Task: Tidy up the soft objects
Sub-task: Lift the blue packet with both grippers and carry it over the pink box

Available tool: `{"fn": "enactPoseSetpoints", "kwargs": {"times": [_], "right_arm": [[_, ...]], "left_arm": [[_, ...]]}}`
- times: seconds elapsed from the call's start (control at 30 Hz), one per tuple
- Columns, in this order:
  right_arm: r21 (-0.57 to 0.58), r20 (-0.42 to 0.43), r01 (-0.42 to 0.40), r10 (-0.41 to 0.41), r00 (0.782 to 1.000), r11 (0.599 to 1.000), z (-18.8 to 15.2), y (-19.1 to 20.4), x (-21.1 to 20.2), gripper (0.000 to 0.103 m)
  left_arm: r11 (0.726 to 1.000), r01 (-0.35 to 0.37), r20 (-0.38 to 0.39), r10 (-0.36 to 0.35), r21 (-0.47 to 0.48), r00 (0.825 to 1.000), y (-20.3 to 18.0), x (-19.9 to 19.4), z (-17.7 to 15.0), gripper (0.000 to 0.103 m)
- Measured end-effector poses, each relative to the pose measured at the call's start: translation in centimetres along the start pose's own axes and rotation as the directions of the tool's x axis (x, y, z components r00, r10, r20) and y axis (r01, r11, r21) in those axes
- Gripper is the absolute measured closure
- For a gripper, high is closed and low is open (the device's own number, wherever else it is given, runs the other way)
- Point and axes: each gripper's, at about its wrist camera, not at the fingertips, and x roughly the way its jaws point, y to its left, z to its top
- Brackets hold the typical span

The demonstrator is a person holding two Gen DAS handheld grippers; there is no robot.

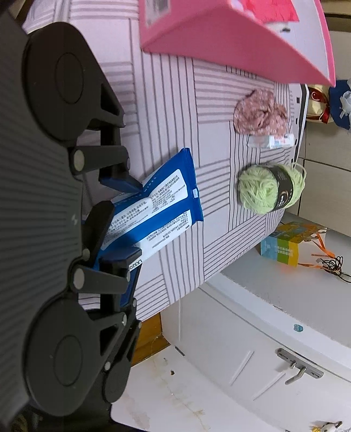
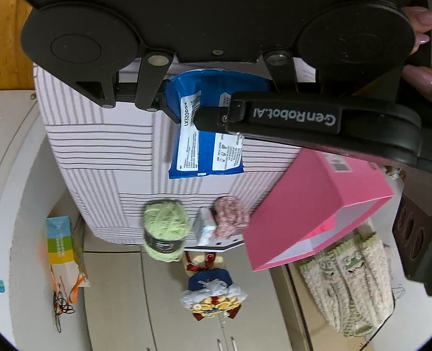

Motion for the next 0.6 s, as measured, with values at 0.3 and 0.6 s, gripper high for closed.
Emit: {"fn": "enactPoseSetpoints", "kwargs": {"times": [0.3,0.6], "right_arm": [[-0.111,0.014,-0.065,0.067,0.998,0.992,0.4,5.1,-2.4,0.043],[-0.201,0.127,-0.145,0.173,0.977,0.969,2.2,9.8,-3.2,0.042]], "left_arm": [[0.999,-0.037,0.062,0.036,0.022,0.997,1.0,-6.4,-1.5,0.060],[0.993,-0.115,0.186,0.116,-0.014,0.976,3.3,-12.8,-0.9,0.059]]}}
